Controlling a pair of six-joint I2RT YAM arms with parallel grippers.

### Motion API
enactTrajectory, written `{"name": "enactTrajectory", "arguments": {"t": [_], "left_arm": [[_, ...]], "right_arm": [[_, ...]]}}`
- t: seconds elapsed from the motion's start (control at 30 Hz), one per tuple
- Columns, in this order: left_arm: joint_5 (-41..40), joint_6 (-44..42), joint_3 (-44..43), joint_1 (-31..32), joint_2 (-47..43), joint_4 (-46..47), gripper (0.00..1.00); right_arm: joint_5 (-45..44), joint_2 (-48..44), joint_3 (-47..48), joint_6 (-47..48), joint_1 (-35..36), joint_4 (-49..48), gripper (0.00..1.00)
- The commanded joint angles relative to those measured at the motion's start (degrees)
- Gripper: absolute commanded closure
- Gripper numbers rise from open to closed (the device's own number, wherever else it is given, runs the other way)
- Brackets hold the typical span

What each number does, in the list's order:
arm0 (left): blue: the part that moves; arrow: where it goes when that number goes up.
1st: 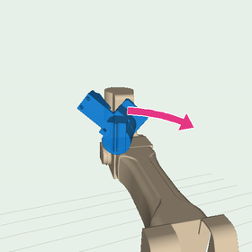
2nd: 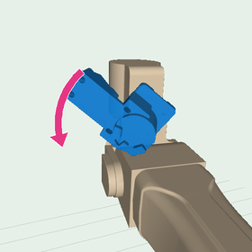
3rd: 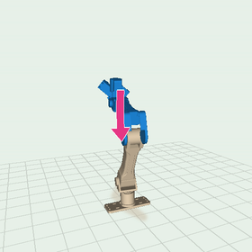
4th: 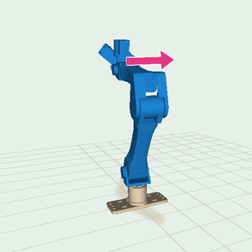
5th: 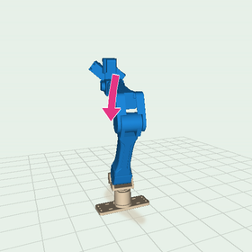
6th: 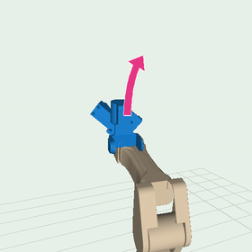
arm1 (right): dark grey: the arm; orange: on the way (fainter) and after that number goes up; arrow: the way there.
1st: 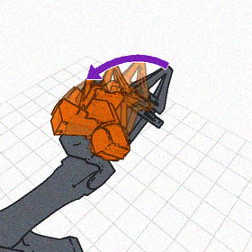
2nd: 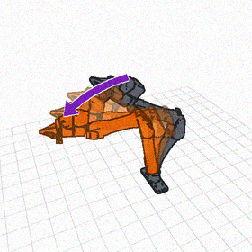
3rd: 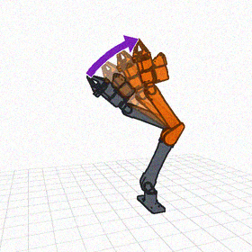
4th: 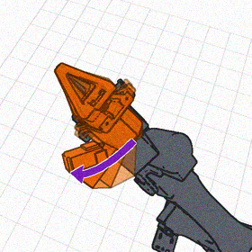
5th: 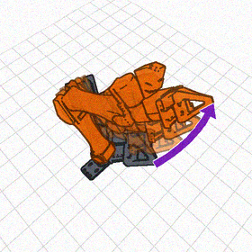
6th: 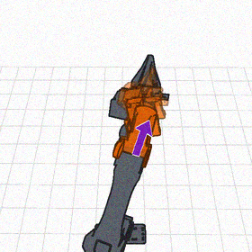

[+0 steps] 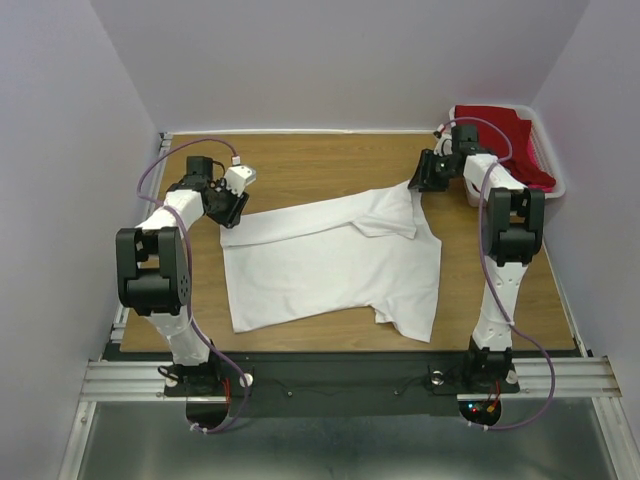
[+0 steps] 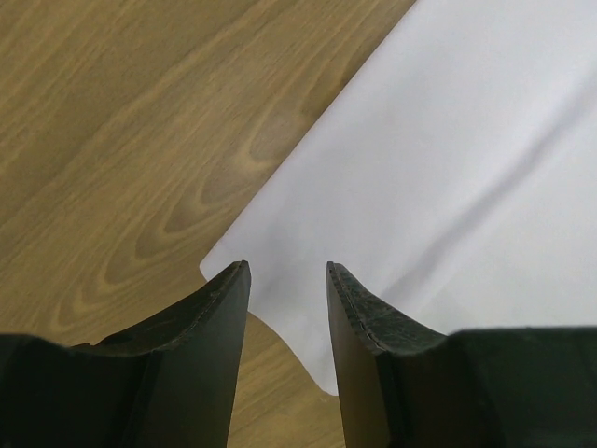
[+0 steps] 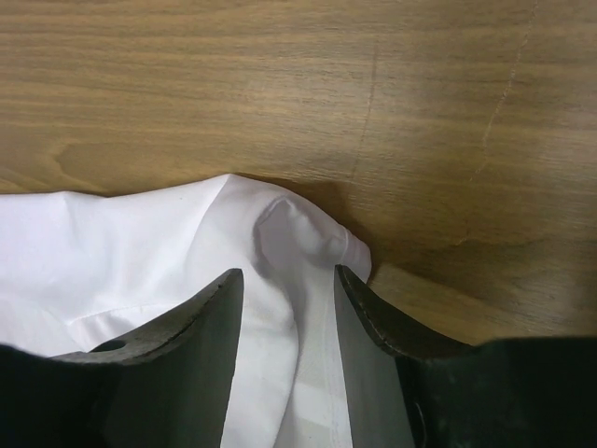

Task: Fold and stack the t-shirts
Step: Fold the tshirt

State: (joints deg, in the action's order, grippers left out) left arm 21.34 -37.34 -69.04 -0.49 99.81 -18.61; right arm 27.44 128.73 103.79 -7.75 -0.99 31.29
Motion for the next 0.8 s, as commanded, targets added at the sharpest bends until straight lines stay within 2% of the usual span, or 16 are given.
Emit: {"name": "enactTrajectory", "arguments": {"t": [0.0,0.23,0.43,0.5,0.53,0.67,0.77], "left_arm": [[-0.34,1.57,-2.25,-0.30,0.82,0.77,0.50],[-0.69,1.83,-1.89,-0.39,2.49,1.38,0.50],[-1.22,1.92,-1.54,-0.56,2.67,1.56,0.49],[-1.65,2.01,-1.54,-0.65,2.76,1.56,0.49],[-2.00,2.01,-1.45,-0.74,2.93,1.47,0.49],[-2.88,1.66,-1.45,-1.09,3.81,1.21,0.52],[-3.41,1.13,-1.45,-1.44,4.52,1.03,0.55]], "right_arm": [[1.47,-0.41,2.56,-0.69,0.82,-2.28,0.50],[1.91,0.91,2.91,-0.95,0.82,-2.72,0.51],[2.53,2.23,3.79,-1.48,0.91,-2.99,0.57],[2.79,2.67,4.32,-1.66,0.91,-3.16,0.65],[2.88,2.67,4.49,-1.83,0.91,-3.16,0.75],[1.57,2.06,5.28,-1.66,0.91,-3.34,1.00],[1.12,1.27,5.37,-1.74,0.91,-3.86,1.00]]}}
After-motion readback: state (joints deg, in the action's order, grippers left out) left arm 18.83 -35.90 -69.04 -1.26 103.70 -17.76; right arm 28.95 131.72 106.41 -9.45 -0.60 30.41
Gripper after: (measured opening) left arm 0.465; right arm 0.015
